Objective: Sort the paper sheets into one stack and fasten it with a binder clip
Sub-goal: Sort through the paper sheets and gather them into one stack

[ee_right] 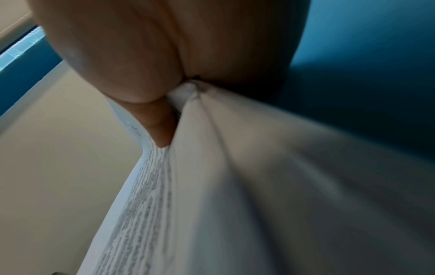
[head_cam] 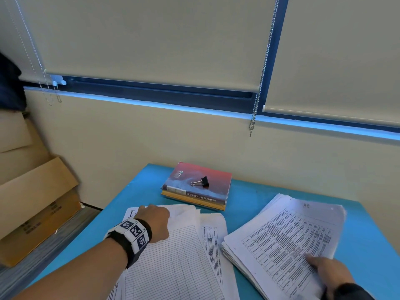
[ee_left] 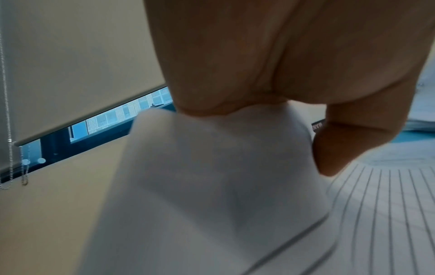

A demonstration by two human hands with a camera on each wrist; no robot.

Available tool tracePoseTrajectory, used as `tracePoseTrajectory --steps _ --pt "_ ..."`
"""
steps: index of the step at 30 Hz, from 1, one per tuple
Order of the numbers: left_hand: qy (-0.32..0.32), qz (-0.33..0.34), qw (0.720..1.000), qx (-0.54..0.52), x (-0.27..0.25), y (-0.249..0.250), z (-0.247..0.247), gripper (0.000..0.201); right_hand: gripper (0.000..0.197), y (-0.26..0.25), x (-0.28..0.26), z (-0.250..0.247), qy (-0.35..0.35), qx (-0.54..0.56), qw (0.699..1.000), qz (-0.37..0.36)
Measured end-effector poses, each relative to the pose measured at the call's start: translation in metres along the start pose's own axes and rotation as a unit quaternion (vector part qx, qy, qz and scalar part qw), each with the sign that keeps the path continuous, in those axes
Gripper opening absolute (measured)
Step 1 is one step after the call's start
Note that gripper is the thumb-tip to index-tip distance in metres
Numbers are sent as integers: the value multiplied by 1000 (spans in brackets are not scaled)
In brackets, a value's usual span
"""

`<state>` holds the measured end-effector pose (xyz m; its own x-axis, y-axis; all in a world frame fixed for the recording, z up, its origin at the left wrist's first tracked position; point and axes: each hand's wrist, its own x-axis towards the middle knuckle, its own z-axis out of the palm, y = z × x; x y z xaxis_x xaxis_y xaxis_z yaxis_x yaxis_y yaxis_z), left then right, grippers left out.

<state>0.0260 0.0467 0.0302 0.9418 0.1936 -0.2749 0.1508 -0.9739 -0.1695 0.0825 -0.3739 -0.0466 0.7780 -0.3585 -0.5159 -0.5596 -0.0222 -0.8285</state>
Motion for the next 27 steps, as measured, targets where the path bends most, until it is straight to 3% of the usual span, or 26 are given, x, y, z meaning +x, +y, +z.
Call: tracePoseTrajectory --steps 8,15,27 --pt "-17 38 999 18 20 -2 3 23 26 1 0 3 19 -25 999 -8" --pt "-72 14 997 -21 46 -2 15 45 27 -1 3 1 22 -26 999 -7" --pt "-18 17 999 -28 42 -7 7 35 20 1 5 1 5 -10 1000 0"
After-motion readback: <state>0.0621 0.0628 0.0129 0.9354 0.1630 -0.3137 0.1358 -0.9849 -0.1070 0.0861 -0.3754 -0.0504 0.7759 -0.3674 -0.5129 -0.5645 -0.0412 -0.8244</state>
